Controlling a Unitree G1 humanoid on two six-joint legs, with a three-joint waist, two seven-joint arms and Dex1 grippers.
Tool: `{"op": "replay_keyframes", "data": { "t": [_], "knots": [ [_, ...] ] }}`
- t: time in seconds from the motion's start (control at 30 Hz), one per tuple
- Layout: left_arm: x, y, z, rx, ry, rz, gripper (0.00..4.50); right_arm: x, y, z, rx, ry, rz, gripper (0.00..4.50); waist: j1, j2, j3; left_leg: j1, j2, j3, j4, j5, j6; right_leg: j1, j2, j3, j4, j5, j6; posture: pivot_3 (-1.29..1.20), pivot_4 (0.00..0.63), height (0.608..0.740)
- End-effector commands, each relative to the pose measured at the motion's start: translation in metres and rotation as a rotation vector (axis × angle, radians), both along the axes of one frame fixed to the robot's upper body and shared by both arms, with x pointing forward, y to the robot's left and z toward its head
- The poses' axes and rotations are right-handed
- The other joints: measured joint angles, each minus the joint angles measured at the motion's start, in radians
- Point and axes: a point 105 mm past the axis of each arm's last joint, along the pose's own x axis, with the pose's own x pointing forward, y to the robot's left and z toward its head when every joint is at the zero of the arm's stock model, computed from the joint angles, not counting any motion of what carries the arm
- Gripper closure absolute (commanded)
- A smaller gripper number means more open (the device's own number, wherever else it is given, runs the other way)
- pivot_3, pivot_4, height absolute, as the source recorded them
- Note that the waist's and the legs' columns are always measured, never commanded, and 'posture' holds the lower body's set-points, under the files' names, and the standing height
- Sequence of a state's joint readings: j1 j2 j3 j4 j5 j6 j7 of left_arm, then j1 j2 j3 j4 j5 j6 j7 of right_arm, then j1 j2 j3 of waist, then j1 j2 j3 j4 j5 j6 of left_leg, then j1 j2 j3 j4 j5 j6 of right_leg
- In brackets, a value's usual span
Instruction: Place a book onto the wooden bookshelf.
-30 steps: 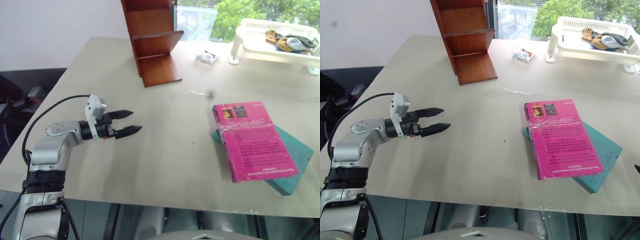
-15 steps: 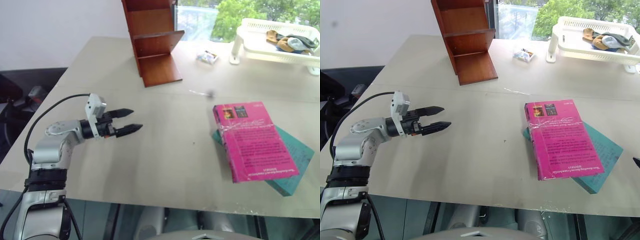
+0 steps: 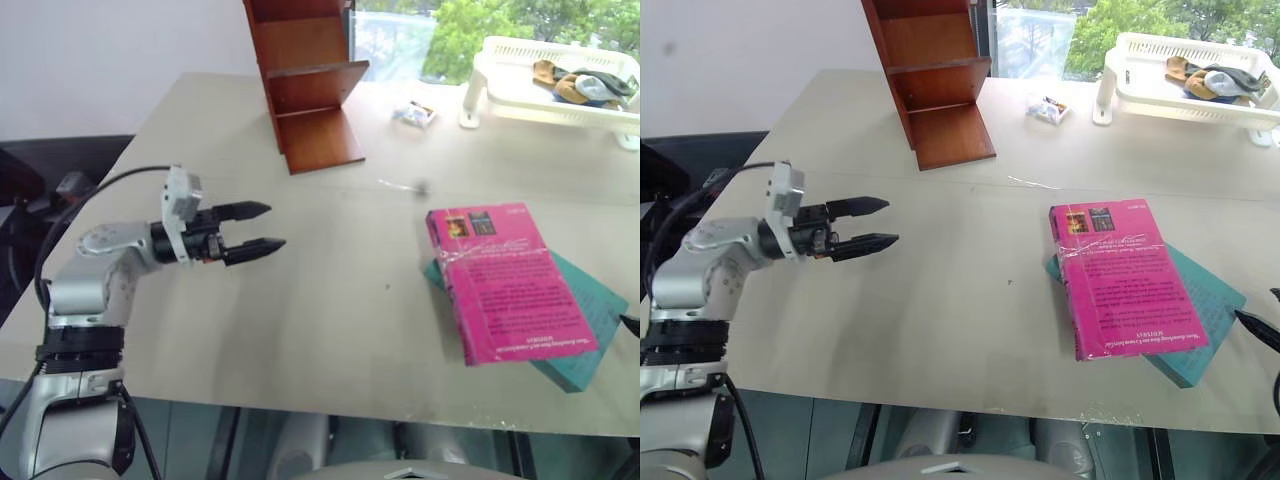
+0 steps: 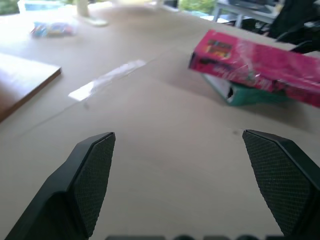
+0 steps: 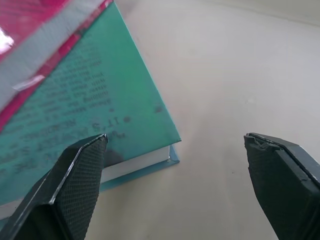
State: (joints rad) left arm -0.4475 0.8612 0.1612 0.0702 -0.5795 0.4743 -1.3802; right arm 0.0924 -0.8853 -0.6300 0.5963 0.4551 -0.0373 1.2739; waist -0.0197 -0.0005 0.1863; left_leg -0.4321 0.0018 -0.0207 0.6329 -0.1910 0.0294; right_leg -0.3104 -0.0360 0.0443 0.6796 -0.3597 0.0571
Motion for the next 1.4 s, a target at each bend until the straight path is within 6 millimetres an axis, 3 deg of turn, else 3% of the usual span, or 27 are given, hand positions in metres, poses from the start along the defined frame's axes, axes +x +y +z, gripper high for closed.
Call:
{"op": "replay_keyframes", "data": {
  "t": [0.03,0.17,0.33,0.63,0.7,0.8,0.93,1.07,1.2,1.4],
  "knots": [
    [-0.024,0.004,0.016,0.047,-0.018,-0.134,0.03,0.007,0.000,-0.003,-0.013,-0.017,-0.018,0.00,-0.005,0.000,0.000,0.001,0.000,0.001,0.000,0.000,0.000,0.000,0.001,0.000,0.000,0.000,0.000,0.00,0.150,0.740],
    [-0.028,0.006,0.024,0.039,-0.021,-0.164,0.03,0.015,0.009,-0.014,-0.010,-0.004,0.003,0.00,-0.009,0.000,0.000,0.002,0.001,0.000,0.000,0.000,0.000,0.001,0.001,0.000,0.001,0.000,0.000,0.00,0.150,0.740],
    [-0.033,0.004,0.021,0.054,-0.017,-0.188,0.03,0.026,0.038,-0.021,0.052,-0.024,0.091,0.00,-0.016,-0.008,-0.005,0.003,0.002,0.000,0.001,0.000,0.000,0.002,0.001,0.000,0.001,0.000,0.000,0.00,0.150,0.740],
    [-0.026,0.004,0.020,0.058,-0.035,-0.169,0.03,0.049,0.090,-0.024,0.131,-0.062,0.189,0.00,-0.023,-0.010,-0.005,0.003,0.003,-0.001,0.001,0.000,0.000,0.002,0.002,0.000,0.002,0.000,0.000,0.00,0.150,0.740],
    [-0.026,0.003,0.019,0.059,-0.036,-0.169,0.03,0.057,0.086,-0.019,0.149,-0.093,0.129,0.00,-0.023,-0.010,-0.005,0.003,0.003,-0.001,0.001,0.000,0.000,0.001,0.002,0.000,0.002,0.000,0.000,0.00,0.150,0.740],
    [-0.026,0.003,0.019,0.060,-0.035,-0.166,0.03,0.062,0.063,-0.005,0.180,-0.141,0.021,0.00,-0.022,-0.010,-0.005,0.003,0.003,0.000,0.001,0.000,0.000,0.001,0.001,0.000,0.002,0.000,-0.001,0.00,0.150,0.740],
    [-0.027,0.005,0.017,0.066,-0.029,-0.153,0.03,0.051,0.039,0.002,0.163,-0.144,-0.041,0.00,-0.012,-0.009,-0.005,0.002,0.003,0.000,0.001,0.000,0.000,0.000,0.000,0.000,0.001,0.000,-0.001,0.00,0.150,0.740],
    [-0.027,0.006,0.016,0.059,-0.024,-0.148,0.03,0.043,0.027,0.006,0.198,-0.147,-0.084,0.00,-0.006,-0.008,-0.005,0.001,0.001,-0.001,0.001,0.000,0.000,0.000,0.000,-0.001,0.001,0.000,-0.001,0.00,0.150,0.740],
    [-0.027,0.005,0.014,0.058,-0.022,-0.147,0.03,0.038,0.033,-0.005,0.307,-0.091,-0.112,0.00,-0.009,-0.008,-0.004,0.001,0.002,0.000,0.000,0.000,0.000,0.000,0.000,0.000,0.001,0.000,-0.001,0.00,0.150,0.740],
    [-0.026,0.007,0.013,0.065,-0.017,-0.139,0.03,0.037,0.071,-0.023,0.520,-0.006,-0.098,0.00,-0.017,-0.008,-0.004,0.001,0.002,0.000,0.000,0.000,0.000,0.000,0.000,0.000,0.001,0.000,-0.001,0.00,0.150,0.740]
  ]
}}
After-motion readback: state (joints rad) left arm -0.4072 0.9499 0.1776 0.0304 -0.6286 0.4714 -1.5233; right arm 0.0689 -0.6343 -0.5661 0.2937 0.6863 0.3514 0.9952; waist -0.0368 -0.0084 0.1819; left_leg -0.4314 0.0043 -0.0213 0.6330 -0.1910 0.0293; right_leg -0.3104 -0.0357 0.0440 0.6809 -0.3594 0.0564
